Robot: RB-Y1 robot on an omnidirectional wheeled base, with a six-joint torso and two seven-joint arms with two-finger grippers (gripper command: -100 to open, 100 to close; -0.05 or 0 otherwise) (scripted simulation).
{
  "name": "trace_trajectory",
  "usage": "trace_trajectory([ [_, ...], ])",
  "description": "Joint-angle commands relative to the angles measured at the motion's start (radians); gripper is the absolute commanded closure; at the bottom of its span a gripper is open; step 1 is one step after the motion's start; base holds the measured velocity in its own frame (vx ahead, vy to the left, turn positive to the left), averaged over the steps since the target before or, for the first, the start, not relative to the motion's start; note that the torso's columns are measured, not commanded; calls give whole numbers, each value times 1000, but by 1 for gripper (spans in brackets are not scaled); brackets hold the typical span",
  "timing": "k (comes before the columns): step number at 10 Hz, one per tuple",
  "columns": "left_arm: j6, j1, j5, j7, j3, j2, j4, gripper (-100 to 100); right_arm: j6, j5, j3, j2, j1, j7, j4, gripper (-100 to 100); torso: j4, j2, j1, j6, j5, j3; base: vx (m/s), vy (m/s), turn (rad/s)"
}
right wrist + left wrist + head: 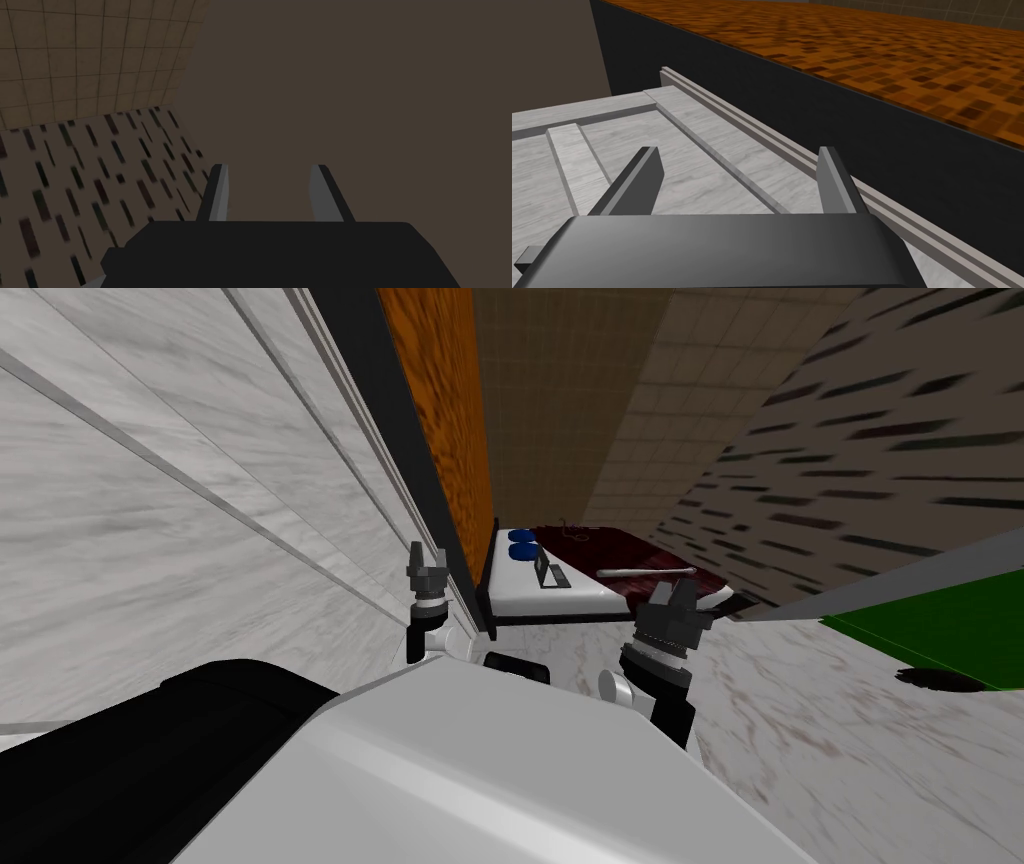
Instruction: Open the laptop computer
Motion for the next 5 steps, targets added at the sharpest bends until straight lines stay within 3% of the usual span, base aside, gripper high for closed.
trace_trajectory([
  [1,0,0,0,0,0,0,0,0,0,0,0,0,0,0,0,0,74,74,0,0,0,-147,0,0,0],
  [4,0,0,0,0,0,0,0,0,0,0,0,0,0,0,0,0,295,296,0,0,0,-590,0,0,0],
  [5,0,0,0,0,0,0,0,0,13,12,-3,-39,4,3,2,-100,369,369,0,0,0,-738,10,2,25],
])
